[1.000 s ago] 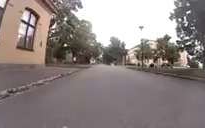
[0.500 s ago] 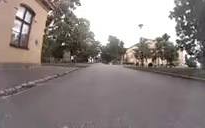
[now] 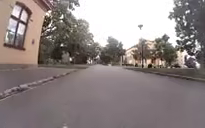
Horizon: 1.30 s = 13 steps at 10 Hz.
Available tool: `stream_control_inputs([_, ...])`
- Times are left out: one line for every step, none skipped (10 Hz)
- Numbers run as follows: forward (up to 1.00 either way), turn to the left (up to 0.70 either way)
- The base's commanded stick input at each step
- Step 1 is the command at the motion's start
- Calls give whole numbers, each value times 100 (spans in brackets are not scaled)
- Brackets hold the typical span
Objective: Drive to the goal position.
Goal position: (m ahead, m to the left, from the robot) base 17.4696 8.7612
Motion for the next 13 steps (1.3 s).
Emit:
stream_control_inputs([70, 0])
stream_control_inputs([70, 0])
stream_control_inputs([70, 0])
stream_control_inputs([70, 0])
stream_control_inputs([70, 0])
stream_control_inputs([70, 0])
stream_control_inputs([70, 0])
stream_control_inputs([70, 0])
stream_control_inputs([70, 0])
stream_control_inputs([70, 0])
stream_control_inputs([70, 0])
stream_control_inputs([70, 0])
stream_control_inputs([70, 0])
